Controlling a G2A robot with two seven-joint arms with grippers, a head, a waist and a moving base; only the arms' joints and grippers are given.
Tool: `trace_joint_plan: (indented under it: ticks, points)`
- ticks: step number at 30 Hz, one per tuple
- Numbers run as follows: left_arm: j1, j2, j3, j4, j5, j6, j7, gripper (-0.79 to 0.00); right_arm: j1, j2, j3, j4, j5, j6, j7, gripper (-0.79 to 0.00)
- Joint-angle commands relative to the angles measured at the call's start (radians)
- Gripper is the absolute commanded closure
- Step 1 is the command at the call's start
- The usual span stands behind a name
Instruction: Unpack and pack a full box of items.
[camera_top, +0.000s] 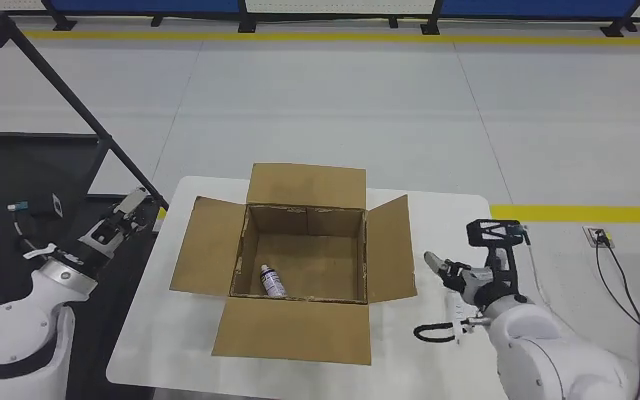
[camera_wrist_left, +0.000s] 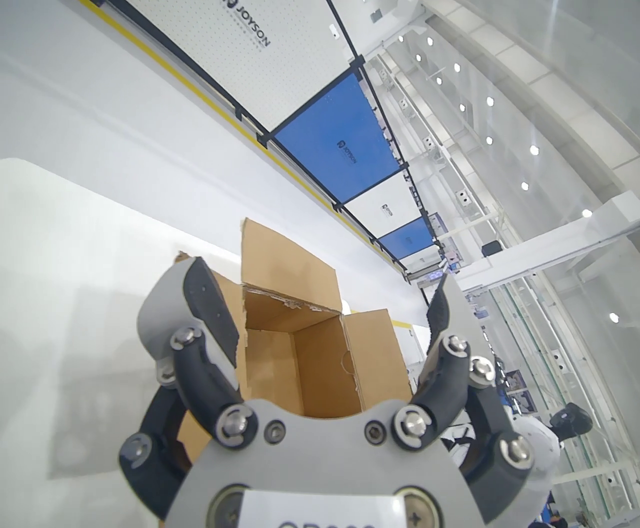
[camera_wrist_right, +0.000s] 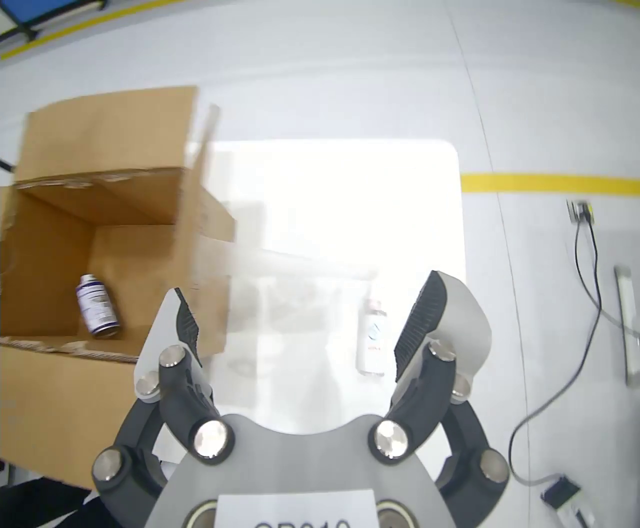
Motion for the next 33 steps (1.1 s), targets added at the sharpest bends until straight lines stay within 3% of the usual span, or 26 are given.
trace_joint_plan:
  ticks: [1, 4, 9, 17, 19, 33]
  points:
    - [0.015, 0.002, -0.010, 0.014, -0.001, -0.002, -0.003, -0.785, 0.096, -0.006, -0.098, 0.024, -0.024, -0.021, 0.044, -0.785]
    - [0.043, 0.004, -0.016, 0.017, 0.012, -0.019, -0.011, -0.785, 0.253, -0.023, -0.236, 0.118, -0.038, -0.019, 0.101, -0.785]
    - [0.097, 0.004, -0.020, 0.012, 0.022, -0.041, -0.005, -0.785, 0.531, -0.076, -0.453, 0.390, 0.008, 0.034, 0.154, -0.785]
    - [0.108, 0.004, 0.013, 0.026, 0.059, -0.026, 0.025, -0.785, 0.844, -0.207, -0.701, 0.848, 0.319, 0.106, 0.084, -0.785]
    - [0.101, 0.004, 0.026, 0.024, 0.066, -0.017, 0.035, -0.785, 0.887, -0.233, -0.722, 0.932, 0.451, 0.036, 0.085, -0.785]
    - [0.091, 0.002, 0.033, 0.024, 0.063, 0.014, 0.064, -0.785, 0.887, -0.233, -0.722, 0.932, 0.451, 0.036, 0.085, -0.785]
